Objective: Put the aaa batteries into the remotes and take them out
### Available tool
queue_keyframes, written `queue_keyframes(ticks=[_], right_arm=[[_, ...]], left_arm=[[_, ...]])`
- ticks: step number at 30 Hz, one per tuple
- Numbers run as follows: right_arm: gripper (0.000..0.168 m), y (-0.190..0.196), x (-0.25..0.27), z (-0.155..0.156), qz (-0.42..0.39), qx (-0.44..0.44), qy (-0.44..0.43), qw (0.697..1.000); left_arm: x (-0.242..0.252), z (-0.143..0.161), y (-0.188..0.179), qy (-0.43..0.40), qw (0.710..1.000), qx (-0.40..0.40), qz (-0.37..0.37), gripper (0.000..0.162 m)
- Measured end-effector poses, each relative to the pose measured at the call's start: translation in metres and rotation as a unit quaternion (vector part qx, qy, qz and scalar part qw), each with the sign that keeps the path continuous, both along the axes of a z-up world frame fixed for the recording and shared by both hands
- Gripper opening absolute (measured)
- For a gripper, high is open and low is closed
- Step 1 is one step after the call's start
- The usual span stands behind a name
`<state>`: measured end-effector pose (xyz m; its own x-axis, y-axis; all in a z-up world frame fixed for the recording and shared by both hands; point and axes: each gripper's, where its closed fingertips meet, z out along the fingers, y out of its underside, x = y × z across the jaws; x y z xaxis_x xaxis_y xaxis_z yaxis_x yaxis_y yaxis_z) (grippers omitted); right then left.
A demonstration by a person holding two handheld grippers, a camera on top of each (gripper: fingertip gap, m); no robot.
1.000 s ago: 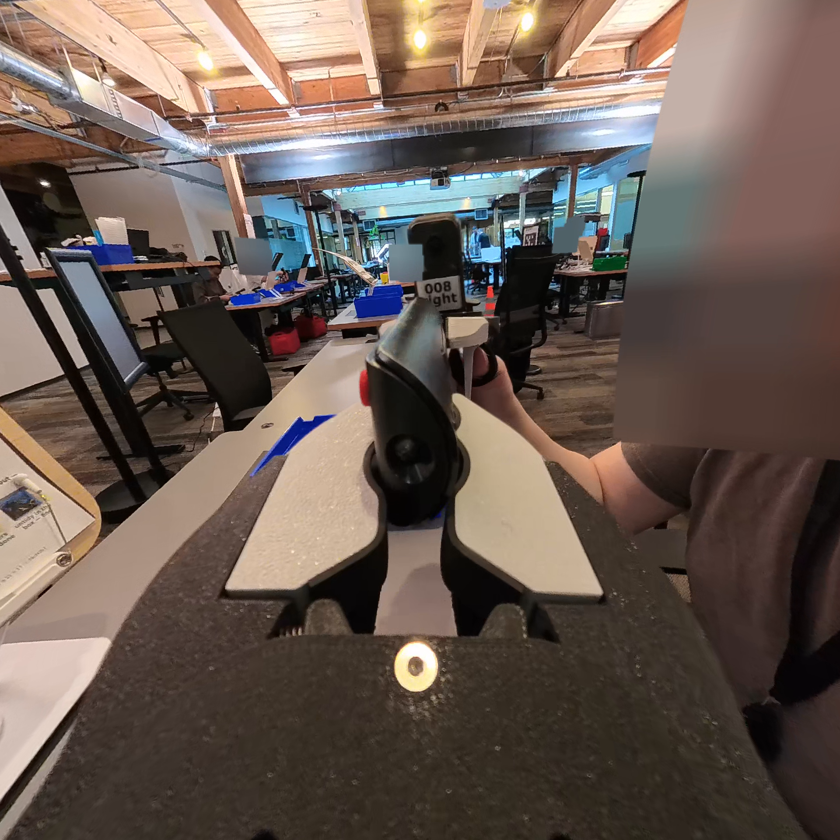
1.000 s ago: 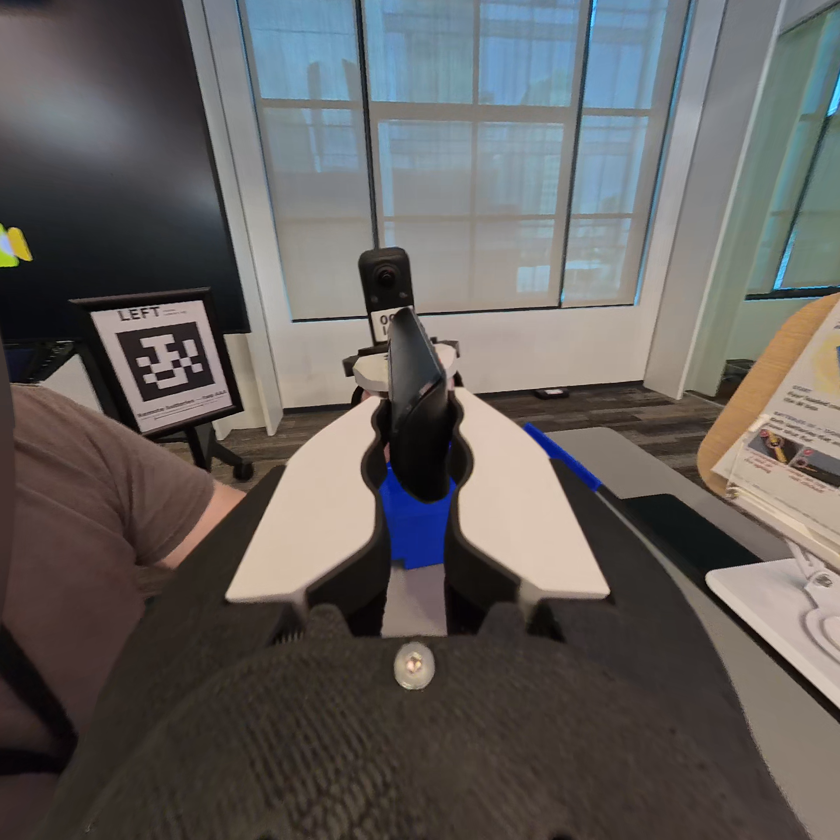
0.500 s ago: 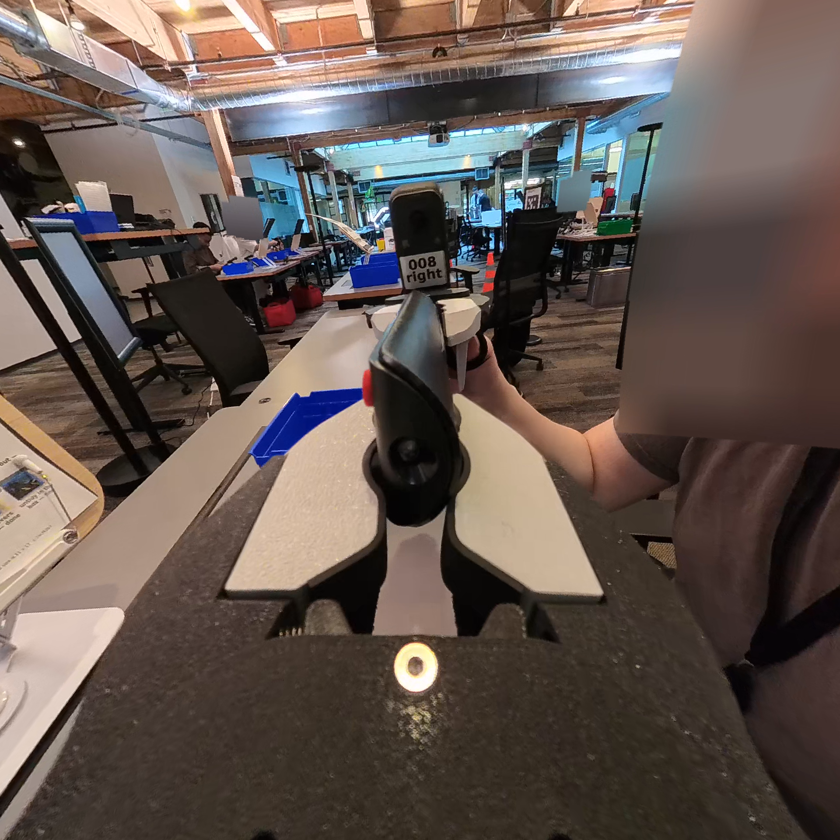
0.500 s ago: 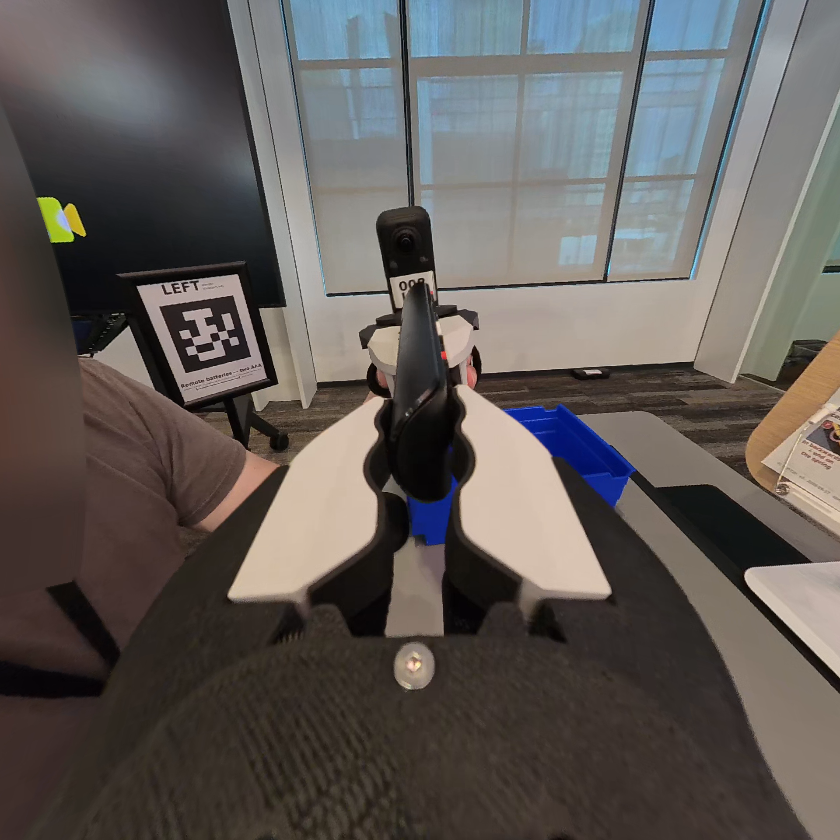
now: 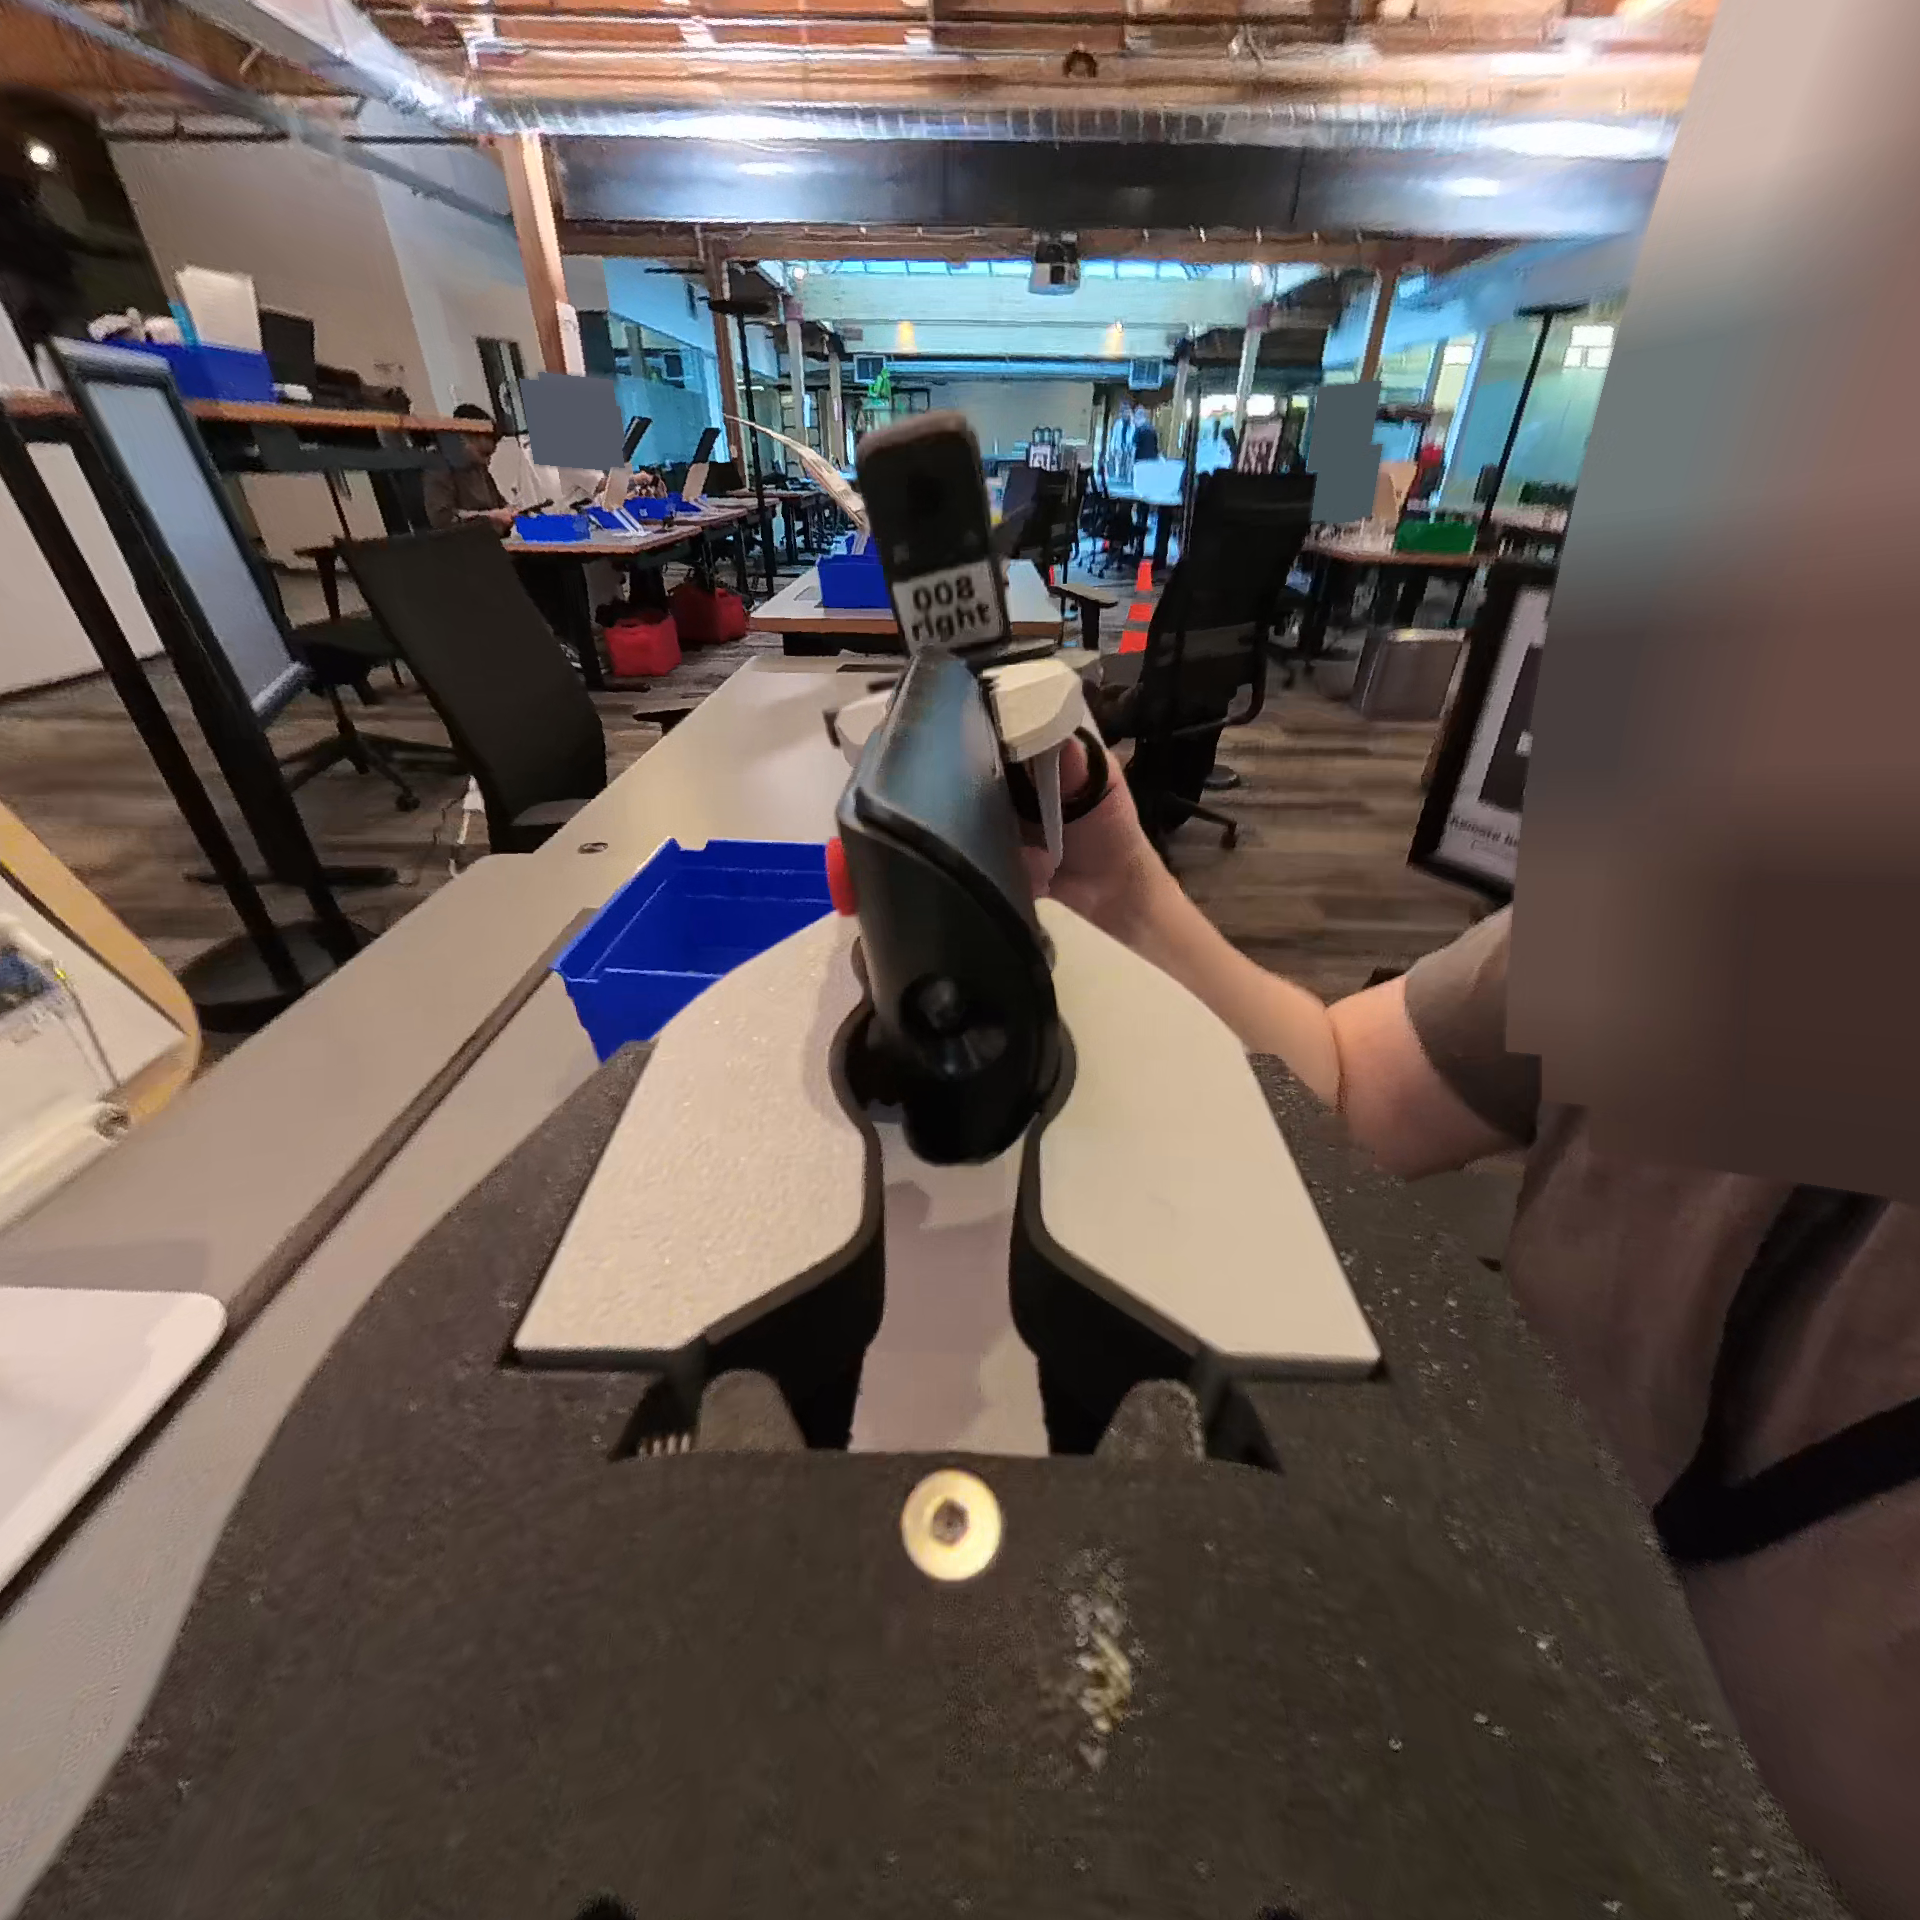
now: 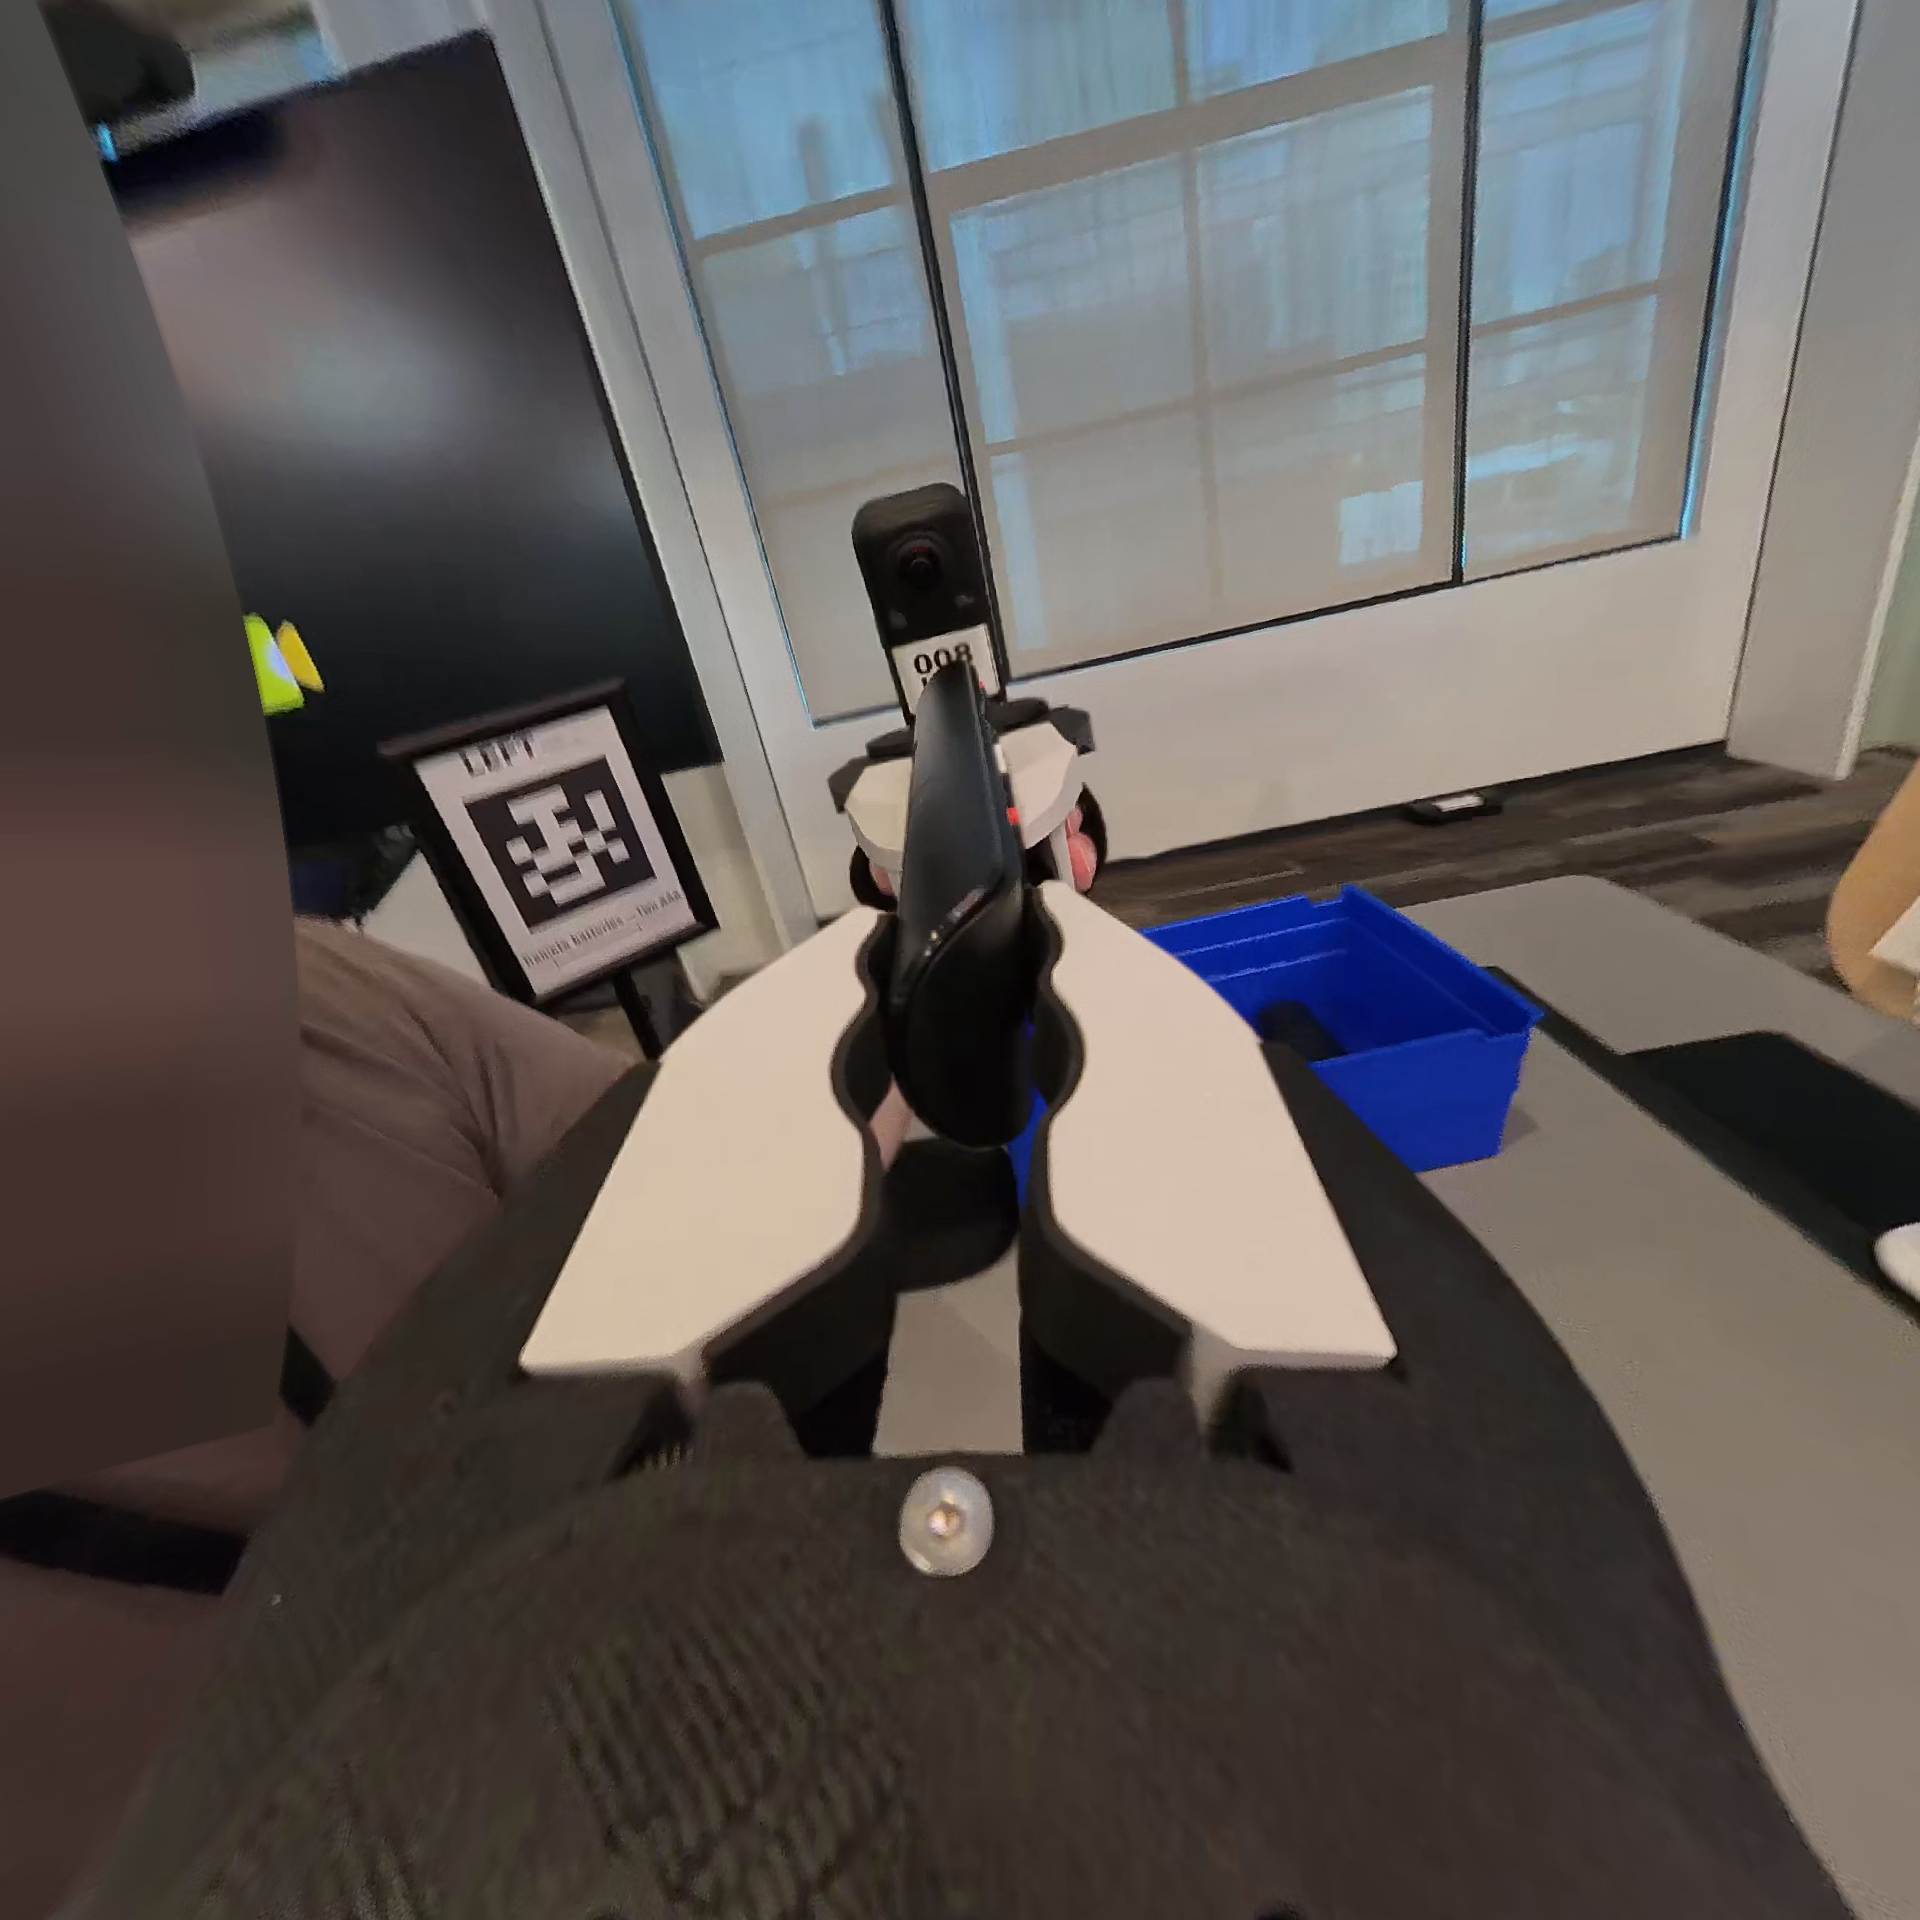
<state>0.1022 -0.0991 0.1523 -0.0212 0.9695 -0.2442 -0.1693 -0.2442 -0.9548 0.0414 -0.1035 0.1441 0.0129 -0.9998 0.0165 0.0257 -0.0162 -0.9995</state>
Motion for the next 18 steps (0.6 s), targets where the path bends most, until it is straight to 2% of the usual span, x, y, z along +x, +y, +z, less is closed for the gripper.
queue_keyframes(ticks=[3,6,12,14,18], right_arm=[[0.027,0.015,0.005,-0.005,0.028,-0.102,0.035,0.994],[0.026,0.024,0.005,-0.013,0.048,-0.154,0.044,0.986],[0.027,0.029,0.004,-0.022,0.032,-0.144,0.016,0.989],[0.026,0.029,0.003,-0.025,0.029,-0.142,0.005,0.989],[0.026,0.034,0.004,-0.028,0.024,-0.149,0.005,0.989]], left_arm=[[-0.003,0.001,0.009,-0.011,0.999,-0.039,0.012,0.024],[-0.003,-0.012,0.015,0.03,0.999,-0.024,0.037,0.024],[-0.001,-0.017,0.026,0.029,0.998,-0.019,0.055,0.024],[0.004,-0.019,0.027,0.027,0.998,-0.026,0.052,0.029],[0.005,-0.023,0.031,0.029,0.998,-0.033,0.049,0.026]])
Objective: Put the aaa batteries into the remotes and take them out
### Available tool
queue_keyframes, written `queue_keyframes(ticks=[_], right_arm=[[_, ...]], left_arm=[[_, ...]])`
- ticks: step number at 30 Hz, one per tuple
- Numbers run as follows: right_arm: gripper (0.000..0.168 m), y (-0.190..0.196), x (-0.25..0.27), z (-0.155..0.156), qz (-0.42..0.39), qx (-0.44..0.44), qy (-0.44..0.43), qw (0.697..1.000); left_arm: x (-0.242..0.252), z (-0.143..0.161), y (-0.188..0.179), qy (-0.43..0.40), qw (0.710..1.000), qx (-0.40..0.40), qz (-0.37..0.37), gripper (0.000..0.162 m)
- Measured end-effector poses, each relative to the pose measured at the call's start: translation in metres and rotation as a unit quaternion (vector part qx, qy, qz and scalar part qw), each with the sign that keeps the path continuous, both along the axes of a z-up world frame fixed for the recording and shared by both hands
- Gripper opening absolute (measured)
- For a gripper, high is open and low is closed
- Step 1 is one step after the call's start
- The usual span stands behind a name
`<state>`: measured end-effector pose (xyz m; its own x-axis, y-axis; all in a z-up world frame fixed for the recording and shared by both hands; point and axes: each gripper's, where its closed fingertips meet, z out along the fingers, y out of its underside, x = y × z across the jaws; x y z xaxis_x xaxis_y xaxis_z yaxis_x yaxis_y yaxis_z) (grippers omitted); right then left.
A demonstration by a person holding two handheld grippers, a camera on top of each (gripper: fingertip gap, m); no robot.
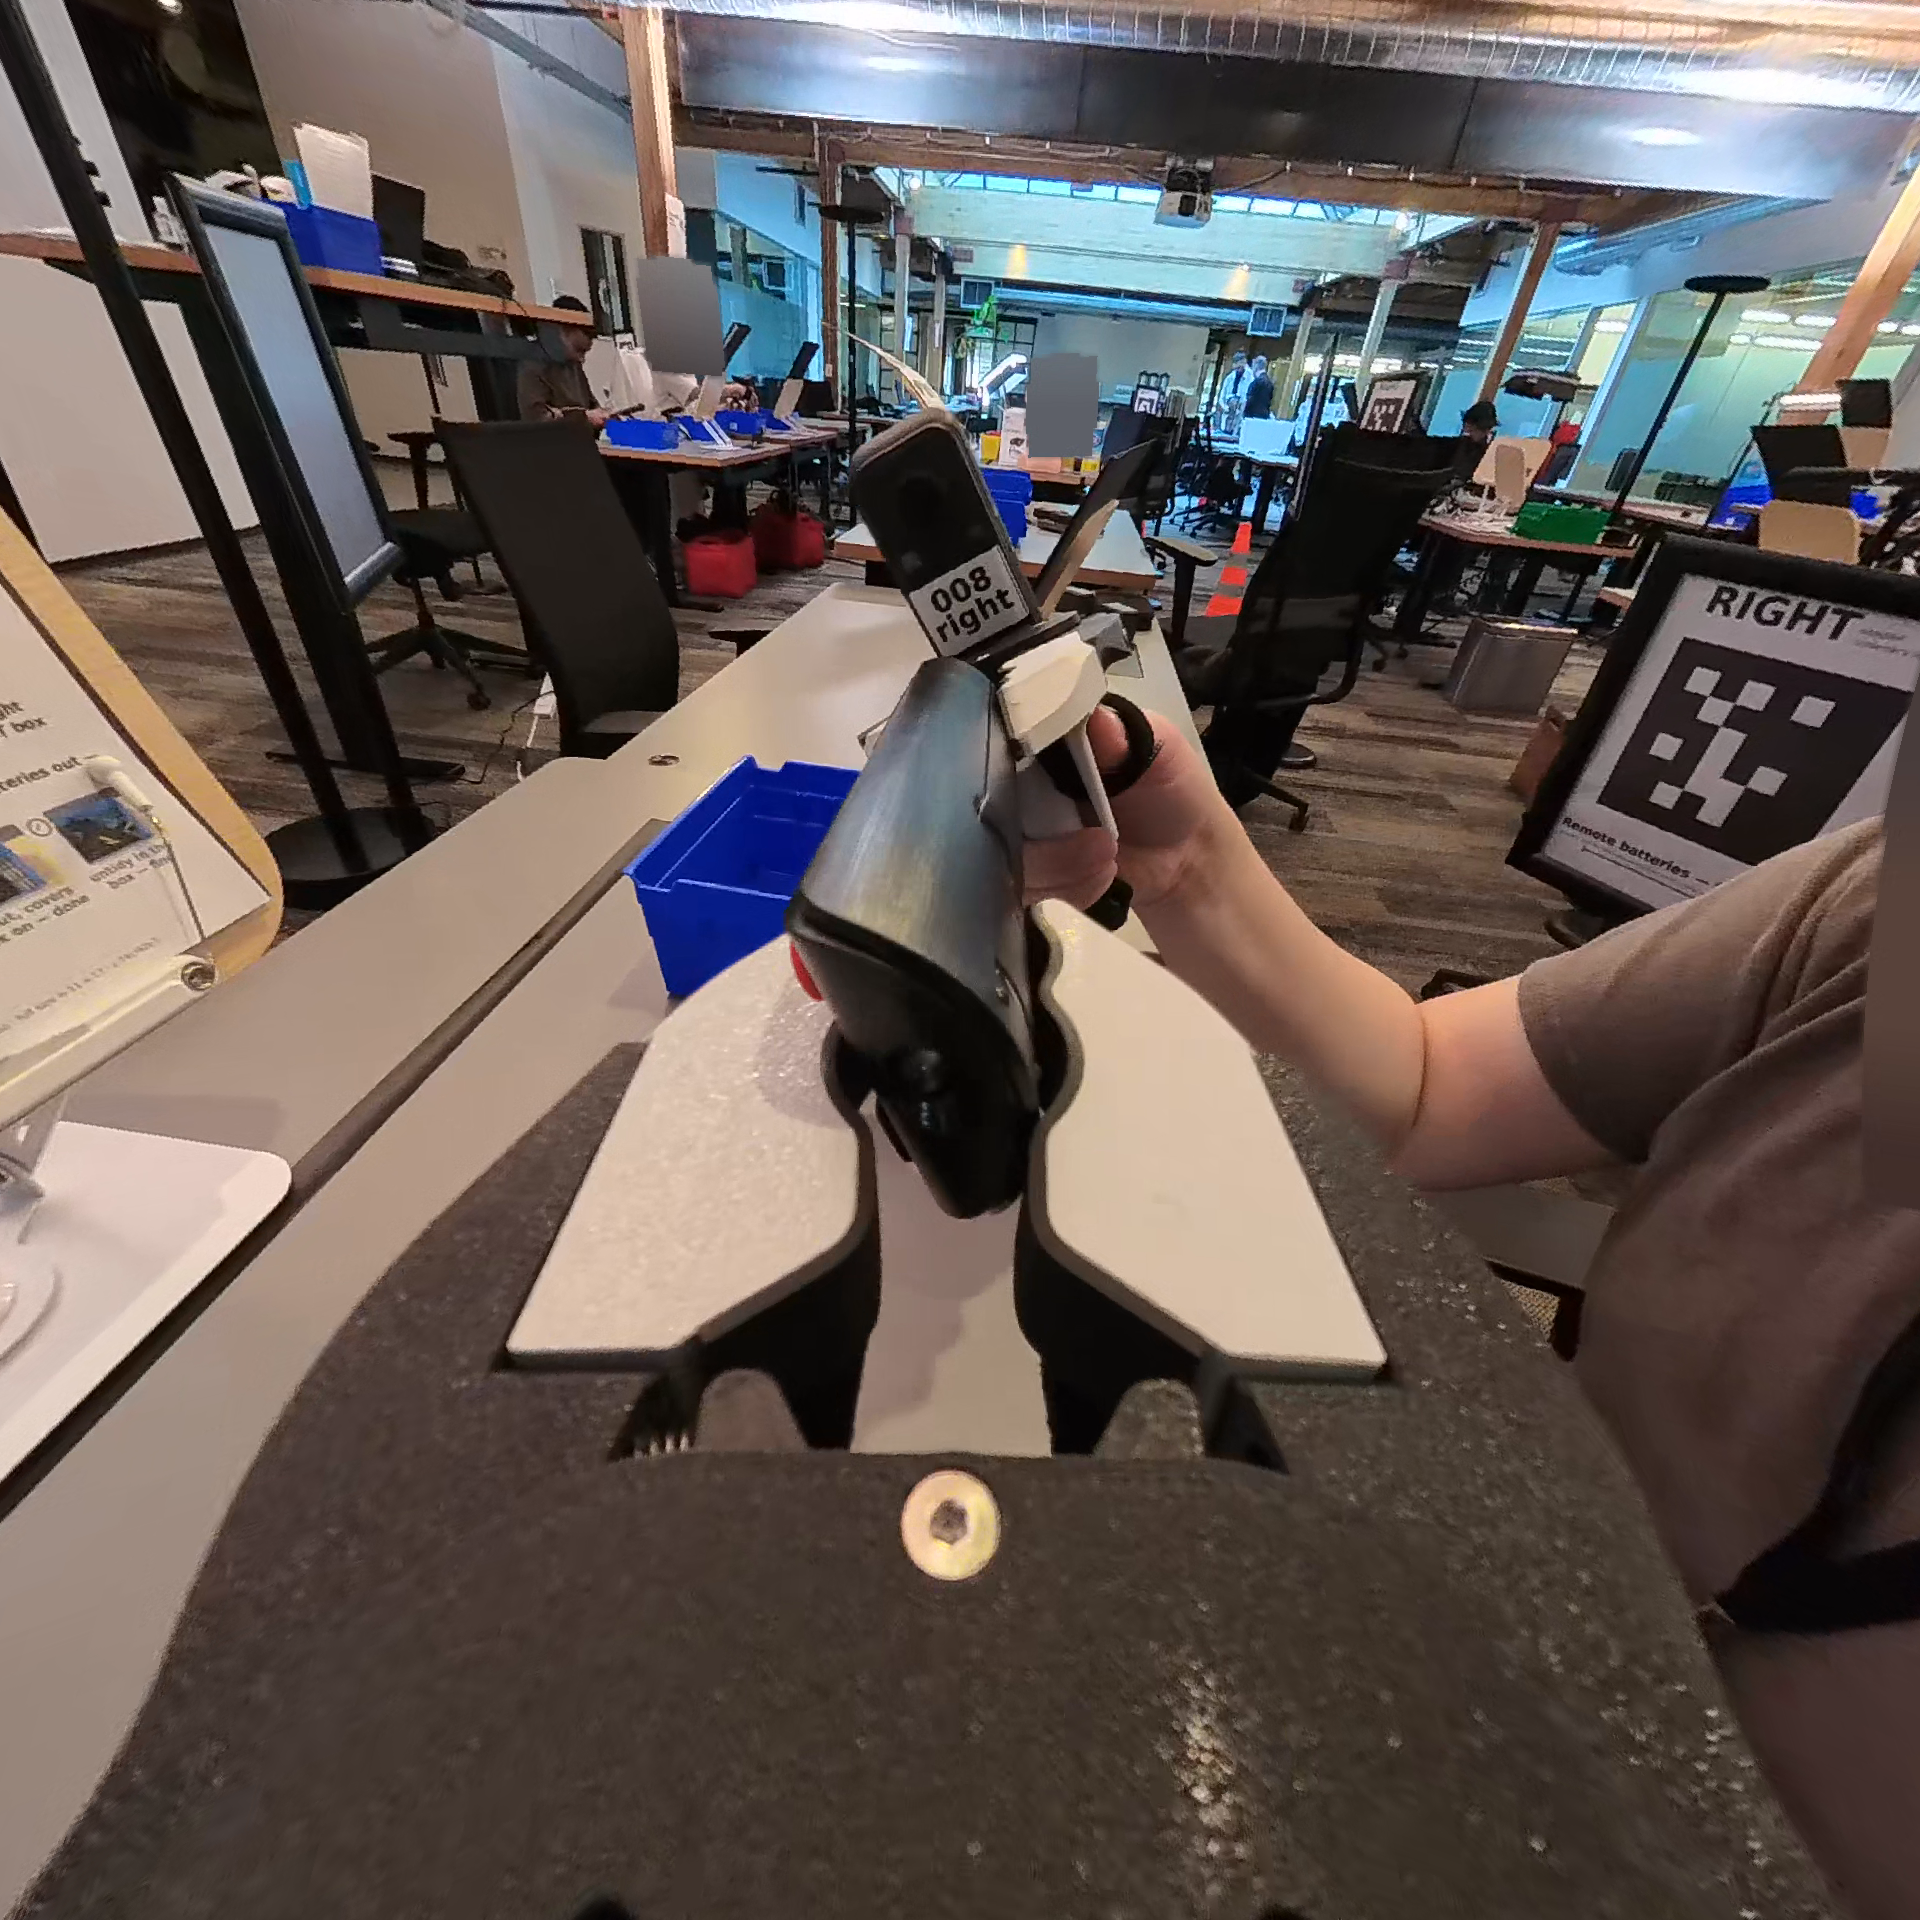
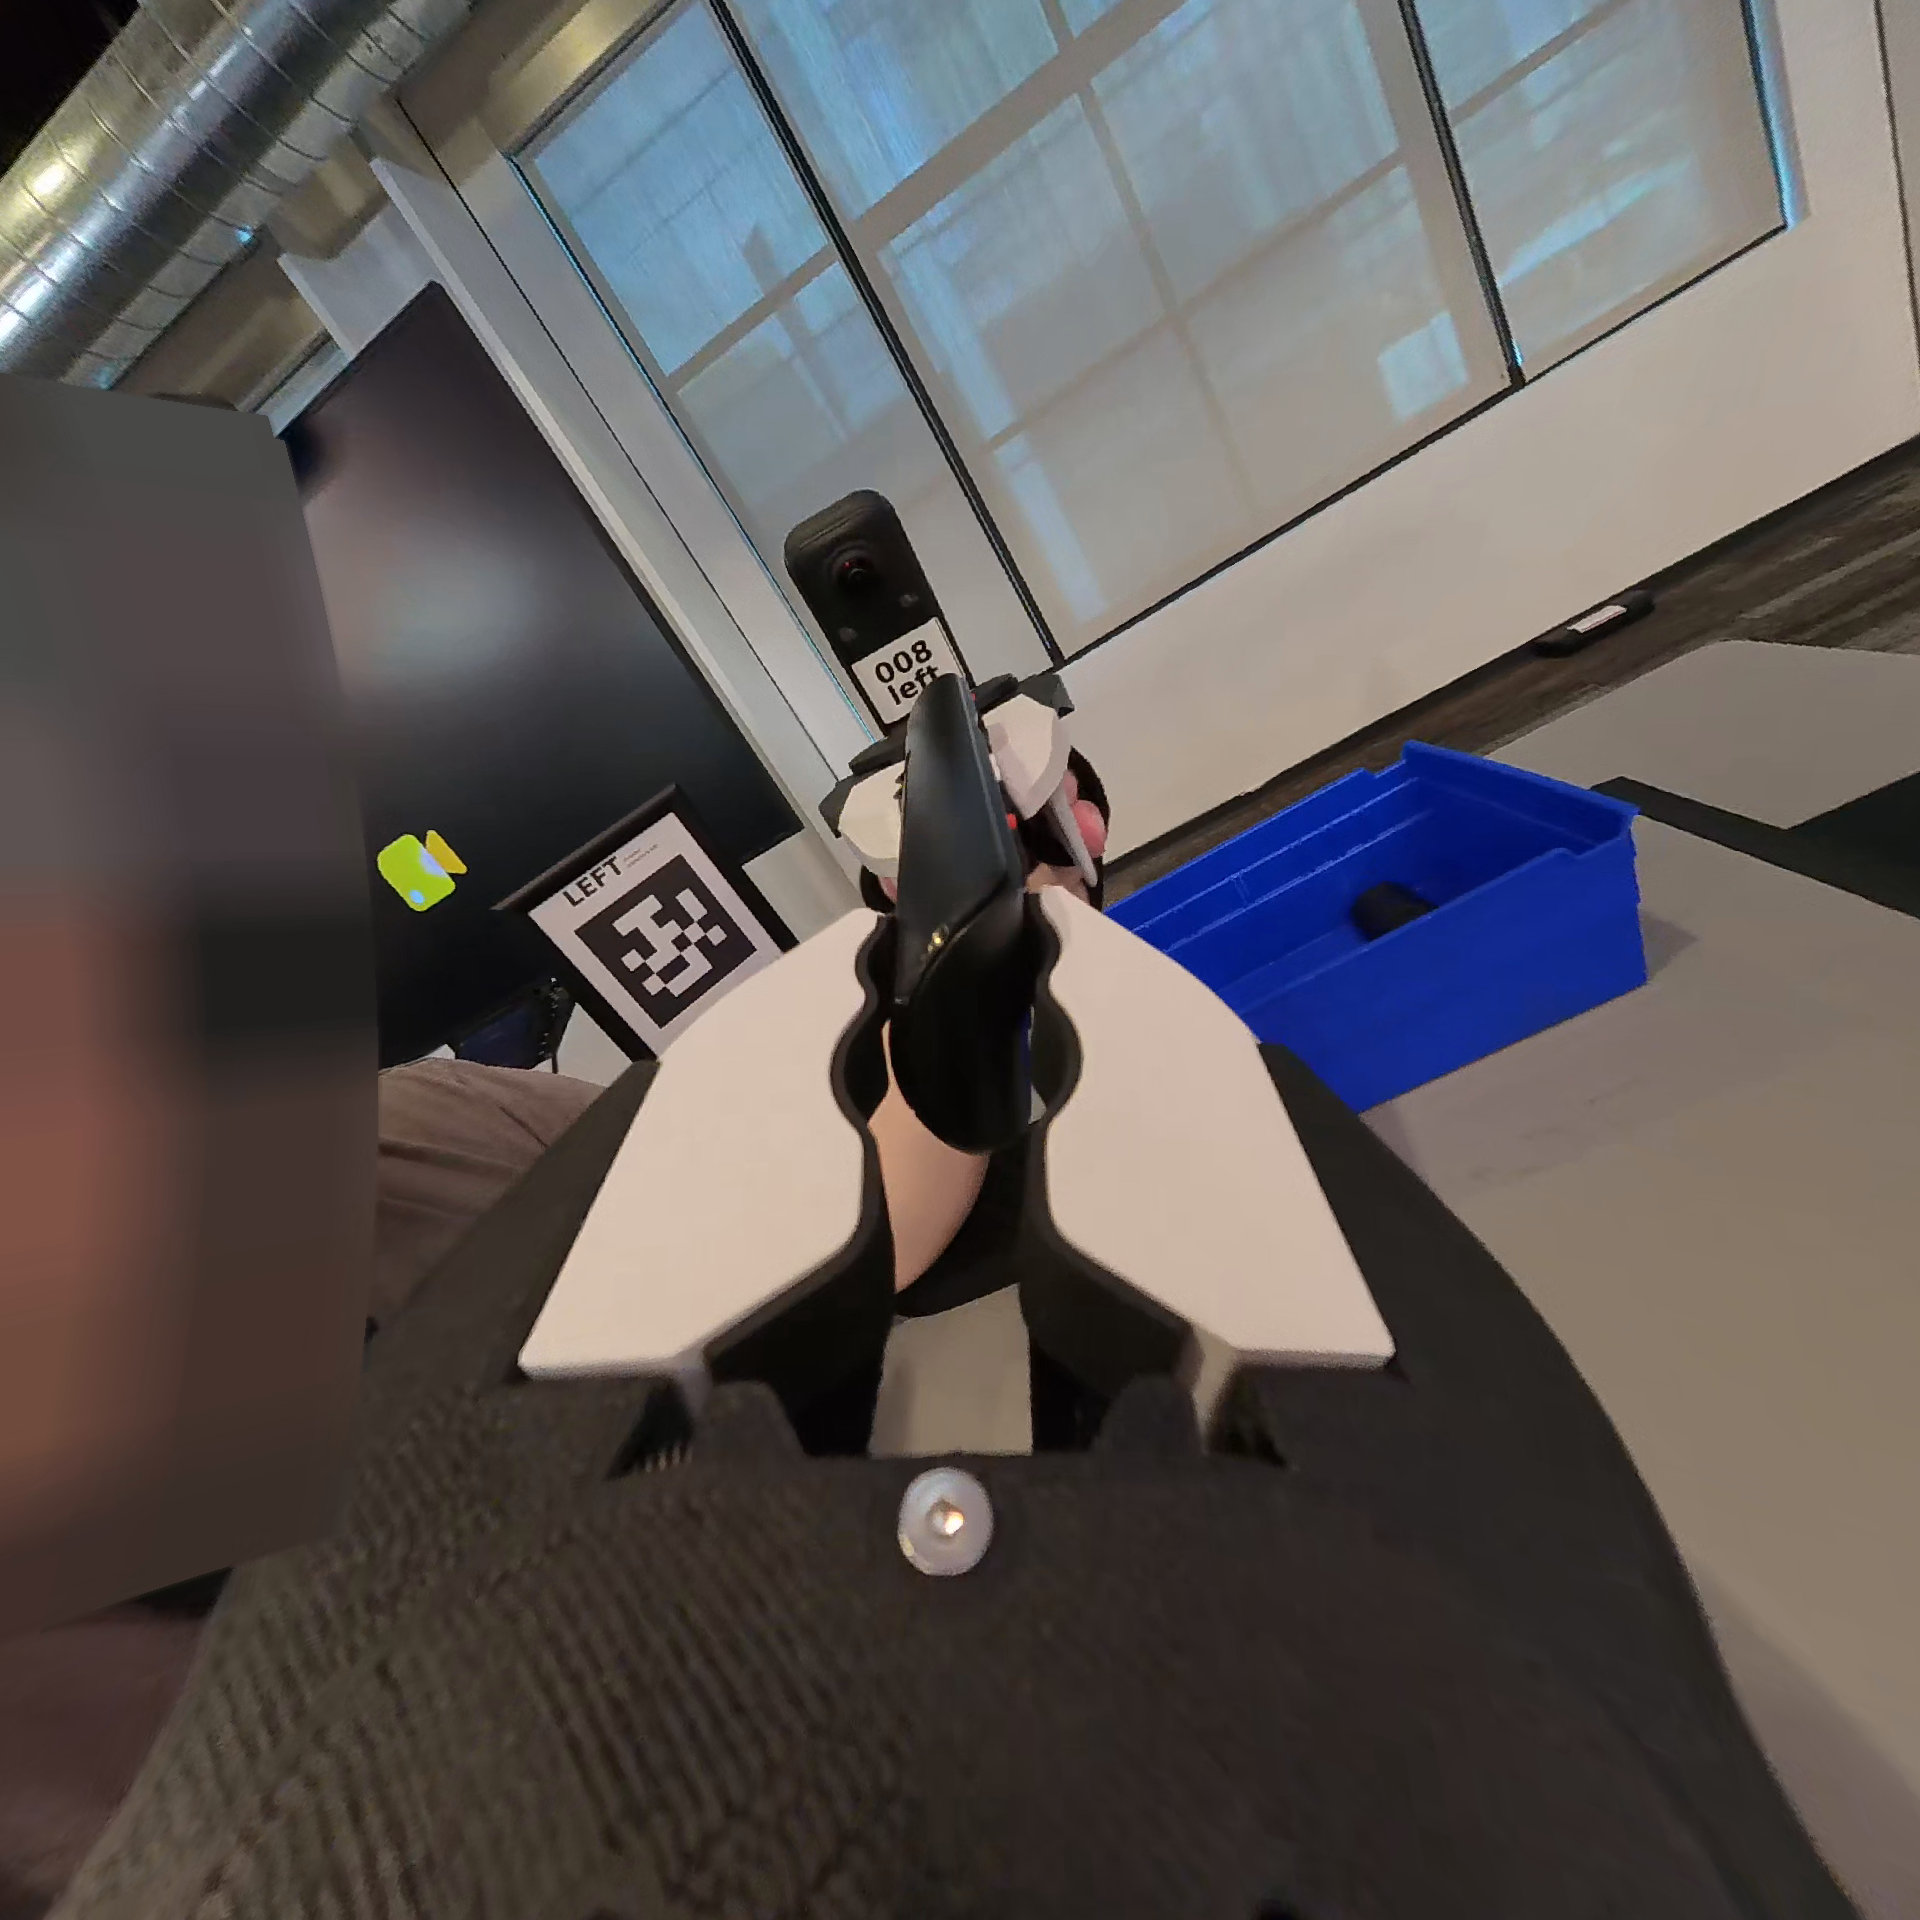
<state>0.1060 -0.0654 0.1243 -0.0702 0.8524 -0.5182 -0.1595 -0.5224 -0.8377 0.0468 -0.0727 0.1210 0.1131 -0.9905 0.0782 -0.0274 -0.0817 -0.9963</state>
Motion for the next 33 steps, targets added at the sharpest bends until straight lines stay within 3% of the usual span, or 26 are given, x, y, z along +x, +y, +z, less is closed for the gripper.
queue_keyframes(ticks=[6,11,15,22,28,33], right_arm=[[0.03,0.01,0.003,0.011,-0.01,-0.028,0.068,0.997],[0.055,0.017,-0.011,0.001,-0.106,0.044,-0.015,0.993],[0.056,0.028,-0.01,0.001,-0.19,0.069,-0.027,0.979],[0.065,0.037,-0.001,-0.001,-0.25,0.109,-0.066,0.96],[0.063,0.028,0.0,0.006,-0.24,0.138,-0.067,0.959],[0.059,0.028,0.0,0.0,-0.199,0.091,-0.057,0.974]], left_arm=[[0.003,0.006,0.006,-0.03,0.999,-0.001,0.019,0.024],[0.006,0.006,0.013,-0.059,0.997,-0.038,0.015,0.024],[0.012,0.001,0.014,-0.047,0.998,-0.027,0.026,0.024],[0.016,-0.002,0.016,-0.034,0.998,-0.014,0.047,0.025],[0.021,0.0,0.007,-0.035,0.999,-0.012,0.028,0.024],[0.023,-0.001,0.008,-0.024,0.999,0.01,0.043,0.024]])
